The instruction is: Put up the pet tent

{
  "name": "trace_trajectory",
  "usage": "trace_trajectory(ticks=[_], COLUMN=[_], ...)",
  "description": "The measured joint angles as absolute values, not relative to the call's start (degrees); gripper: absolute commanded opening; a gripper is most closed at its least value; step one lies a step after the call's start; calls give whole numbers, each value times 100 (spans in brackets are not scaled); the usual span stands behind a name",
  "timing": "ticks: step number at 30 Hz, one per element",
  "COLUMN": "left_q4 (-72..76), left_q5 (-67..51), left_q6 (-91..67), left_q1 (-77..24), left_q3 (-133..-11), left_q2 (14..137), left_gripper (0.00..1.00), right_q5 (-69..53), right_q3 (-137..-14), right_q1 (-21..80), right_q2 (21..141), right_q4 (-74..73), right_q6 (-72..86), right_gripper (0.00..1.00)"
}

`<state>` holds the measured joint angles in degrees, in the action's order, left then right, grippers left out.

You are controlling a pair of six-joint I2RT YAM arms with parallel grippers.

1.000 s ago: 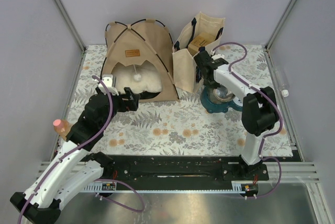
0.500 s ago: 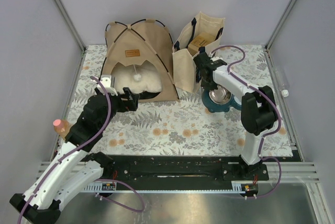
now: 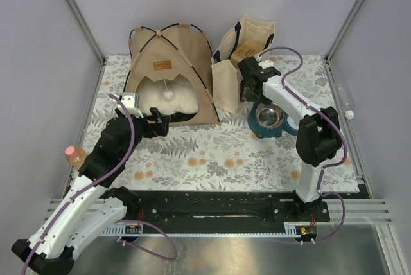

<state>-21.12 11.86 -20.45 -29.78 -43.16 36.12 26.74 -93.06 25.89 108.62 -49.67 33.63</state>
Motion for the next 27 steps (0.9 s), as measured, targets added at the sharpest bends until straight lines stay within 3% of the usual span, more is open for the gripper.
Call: trace_trajectory(ticks=[8,11,18,27], left_q4=[-2121,-2121,-2143,-2305], left_q5=[1186,1186,1135,1098], left_q6=[-2040,-2040,-2123,-2115], left_q1=[-2978,-2976,-2976,-2976], left_q3=[-4316,-4316,-4407,-4563], left_q2=[3566,3557,3625,3763], left_gripper=[99,99,99,99], right_q5=[2971,3356,4869,5544], right_q3=[-9594,-9765,-10685,-9515], right_q1=[2099,1505,548,75], right_q2=[10495,10506,11592,12127], right_q4=[-5113,-5087,-5019,-4466], right_q6=[2838,2440,1378,316], right_gripper=[77,84,83,84])
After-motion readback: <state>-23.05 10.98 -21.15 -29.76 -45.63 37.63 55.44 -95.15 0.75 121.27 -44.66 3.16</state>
